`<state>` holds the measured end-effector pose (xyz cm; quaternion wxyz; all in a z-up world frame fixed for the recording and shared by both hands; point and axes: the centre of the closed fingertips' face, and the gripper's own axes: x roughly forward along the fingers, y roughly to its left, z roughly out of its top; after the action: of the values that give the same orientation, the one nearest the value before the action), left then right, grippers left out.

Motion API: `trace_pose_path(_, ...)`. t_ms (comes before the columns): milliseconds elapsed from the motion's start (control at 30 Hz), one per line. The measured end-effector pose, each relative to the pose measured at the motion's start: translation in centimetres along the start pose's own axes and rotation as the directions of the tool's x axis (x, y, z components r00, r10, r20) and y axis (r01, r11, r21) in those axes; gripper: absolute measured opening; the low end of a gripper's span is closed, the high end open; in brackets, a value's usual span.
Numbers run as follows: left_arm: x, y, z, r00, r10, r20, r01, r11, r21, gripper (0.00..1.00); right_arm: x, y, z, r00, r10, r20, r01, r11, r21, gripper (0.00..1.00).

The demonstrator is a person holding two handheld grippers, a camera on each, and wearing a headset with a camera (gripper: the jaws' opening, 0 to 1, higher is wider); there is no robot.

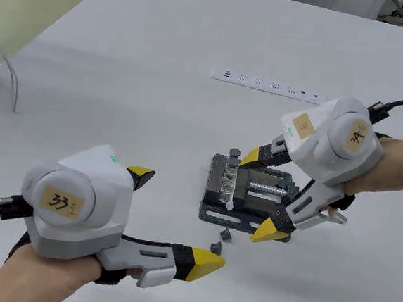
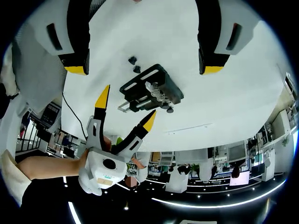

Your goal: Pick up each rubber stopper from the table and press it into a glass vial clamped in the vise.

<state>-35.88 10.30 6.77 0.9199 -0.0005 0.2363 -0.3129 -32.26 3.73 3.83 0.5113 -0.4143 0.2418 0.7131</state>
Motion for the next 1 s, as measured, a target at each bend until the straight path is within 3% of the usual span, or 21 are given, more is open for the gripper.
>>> trace_pose_path(200,-0.3,0.2,-0.6,0.9999,0.001,-0.016,-0.001,1.0,0.005,0.97,0.9,2.1,0.2,0.9995,0.011,0.029,-0.011,1.0,0.006,0.61)
trace_pose_path(333,-0.5,0.4,-0.8,0.9998,0.005,-0.018,-0.005,1.0,0.004,0.96,1.5,2.6,0.1,0.9991,0.021,0.036,-0.022,1.0,0.017,0.59)
trace_pose_path(667,-0.8,0.8,-0.9,0.9995,0.013,-0.027,-0.013,1.0,0.009,0.97,2.7,2.9,-0.7,0.9986,0.05,0.018,-0.05,0.999,-0.002,0.46)
trace_pose_path(833,-1.2,1.7,-1.0,0.9989,0.037,-0.027,-0.037,0.999,0.003,0.99,4.0,3.0,-1.4,0.9988,0.049,-0.007,-0.049,0.999,-0.02,0.43)
trace_pose_path(1000,-1.4,2.2,-1.3,0.9984,0.045,-0.034,-0.045,0.999,0.0,0.99,5.0,2.8,-1.8,0.9983,0.057,-0.015,-0.057,0.998,-0.016,0.33)
